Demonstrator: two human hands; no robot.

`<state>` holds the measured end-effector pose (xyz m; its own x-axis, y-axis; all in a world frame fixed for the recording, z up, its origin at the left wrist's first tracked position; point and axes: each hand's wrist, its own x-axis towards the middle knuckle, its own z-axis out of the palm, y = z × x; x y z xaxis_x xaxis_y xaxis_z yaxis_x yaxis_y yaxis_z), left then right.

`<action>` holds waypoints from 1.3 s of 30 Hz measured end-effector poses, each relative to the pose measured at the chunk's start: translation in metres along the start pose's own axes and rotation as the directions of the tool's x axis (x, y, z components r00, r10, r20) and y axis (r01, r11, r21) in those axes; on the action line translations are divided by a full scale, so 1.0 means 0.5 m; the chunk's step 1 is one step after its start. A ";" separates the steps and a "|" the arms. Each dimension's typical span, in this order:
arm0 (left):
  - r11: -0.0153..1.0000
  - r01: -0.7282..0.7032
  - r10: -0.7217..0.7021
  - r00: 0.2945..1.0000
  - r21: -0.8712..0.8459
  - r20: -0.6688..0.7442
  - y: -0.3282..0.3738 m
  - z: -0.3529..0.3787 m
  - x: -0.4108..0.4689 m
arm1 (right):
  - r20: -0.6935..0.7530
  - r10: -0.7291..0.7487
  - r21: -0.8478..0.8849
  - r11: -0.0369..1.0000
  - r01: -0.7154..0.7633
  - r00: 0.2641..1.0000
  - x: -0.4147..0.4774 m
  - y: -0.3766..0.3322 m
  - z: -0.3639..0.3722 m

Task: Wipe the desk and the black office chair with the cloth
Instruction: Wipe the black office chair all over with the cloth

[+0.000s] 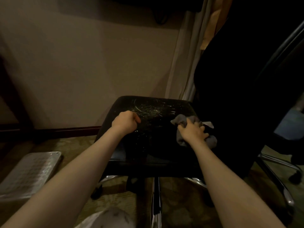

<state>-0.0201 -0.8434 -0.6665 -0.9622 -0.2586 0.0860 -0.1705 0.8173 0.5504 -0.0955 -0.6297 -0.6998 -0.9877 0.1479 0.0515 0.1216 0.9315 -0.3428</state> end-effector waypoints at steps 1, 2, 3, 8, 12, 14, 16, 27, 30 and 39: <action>1.000 -0.006 0.006 1.000 -0.007 0.009 0.002 -0.001 -0.005 | 0.008 0.011 -0.057 0.998 -0.010 1.000 -0.014 -0.006 0.012; 1.000 -0.010 0.011 1.000 -0.013 0.018 0.001 -0.003 -0.006 | 0.003 0.022 -0.084 0.996 -0.021 1.000 -0.019 -0.014 0.023; 1.000 -0.014 0.014 1.000 -0.024 0.024 -0.003 -0.004 -0.003 | -0.012 0.031 -0.088 0.996 -0.032 0.999 -0.017 -0.023 0.029; 0.997 0.024 -0.021 0.999 -0.077 0.037 -0.046 0.007 0.021 | -0.078 0.003 -0.017 1.000 -0.005 0.997 0.010 -0.032 0.036; 0.991 0.026 -0.020 0.999 -0.129 0.044 -0.076 0.029 0.045 | -0.025 -0.160 -0.012 0.987 0.160 0.987 0.004 -0.097 0.052; 0.987 0.038 -0.032 0.999 -0.157 0.043 -0.081 0.047 0.047 | 0.032 -0.296 0.032 0.955 0.295 0.955 -0.009 -0.143 0.065; 0.982 0.056 -0.057 0.998 -0.182 0.000 -0.079 0.057 0.043 | 0.058 -0.383 0.110 0.921 0.375 0.922 -0.021 -0.169 0.070; 0.971 0.212 -0.227 0.965 -0.113 -0.133 -0.132 0.013 -0.004 | -0.124 -0.128 -0.067 0.990 0.120 0.984 0.007 -0.011 0.014; 0.883 0.466 -0.467 0.884 -0.046 -0.021 -0.160 0.007 -0.013 | -0.015 -0.023 -0.095 0.995 0.021 1.000 -0.006 0.006 0.021; 0.767 0.606 -0.604 0.793 -0.210 0.081 -0.164 0.034 -0.029 | -0.025 -0.081 -0.030 0.996 0.080 0.996 -0.006 -0.008 0.019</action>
<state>0.0041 -0.8978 -0.7269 -0.6769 -0.6572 -0.3315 -0.6694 0.3624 0.6484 -0.0938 -0.6371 -0.7075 -0.9914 0.0806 0.1028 0.0451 0.9499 -0.3092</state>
